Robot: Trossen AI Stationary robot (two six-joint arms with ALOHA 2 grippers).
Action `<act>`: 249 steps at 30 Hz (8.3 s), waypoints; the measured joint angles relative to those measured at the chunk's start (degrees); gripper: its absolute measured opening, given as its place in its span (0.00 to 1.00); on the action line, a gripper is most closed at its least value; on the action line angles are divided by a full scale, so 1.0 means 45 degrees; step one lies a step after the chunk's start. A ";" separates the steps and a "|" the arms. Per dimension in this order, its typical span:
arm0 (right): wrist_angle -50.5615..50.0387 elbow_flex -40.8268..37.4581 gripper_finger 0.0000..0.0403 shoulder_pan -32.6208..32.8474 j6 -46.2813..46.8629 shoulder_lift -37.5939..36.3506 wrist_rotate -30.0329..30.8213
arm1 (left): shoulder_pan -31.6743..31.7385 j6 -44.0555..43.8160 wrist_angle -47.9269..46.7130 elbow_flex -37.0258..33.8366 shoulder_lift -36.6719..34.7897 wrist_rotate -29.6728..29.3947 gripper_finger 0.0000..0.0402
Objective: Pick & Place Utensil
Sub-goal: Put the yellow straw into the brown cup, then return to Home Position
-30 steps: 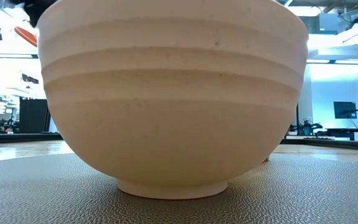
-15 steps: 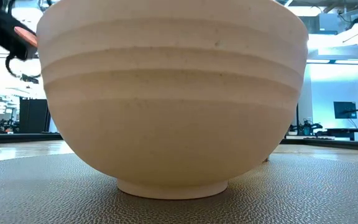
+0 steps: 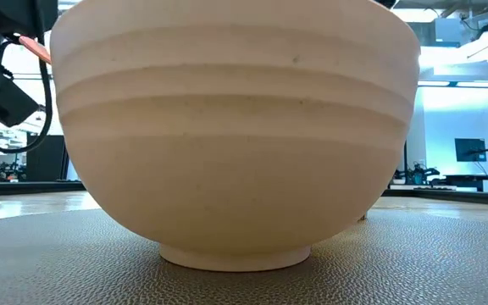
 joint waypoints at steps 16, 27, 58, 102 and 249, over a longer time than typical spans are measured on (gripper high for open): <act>0.1580 -0.0385 0.43 -0.1468 -0.1475 -0.0669 0.0175 | -0.0521 -0.2233 0.0963 -0.1103 0.0004 -0.1038 0.36; 0.1564 -0.0385 0.42 -0.2098 -0.1431 -0.0523 0.0062 | -0.0729 -0.3231 0.1761 -0.1309 0.0000 -0.0514 0.36; 0.1564 -0.0385 0.42 -0.2051 -0.1441 -0.0523 -0.0551 | -0.1337 -0.3098 0.3954 -0.2033 -0.0019 -0.0400 0.02; -0.3641 -0.1312 0.42 0.1284 0.6947 -0.0532 0.0802 | 0.3056 2.0489 1.5510 0.5583 -0.0961 -0.5748 0.01; 0.7588 -1.3853 0.42 -0.3367 -0.1771 -1.6366 -0.2883 | 0.3938 1.6675 1.3303 -0.7555 -1.5217 -0.7186 0.19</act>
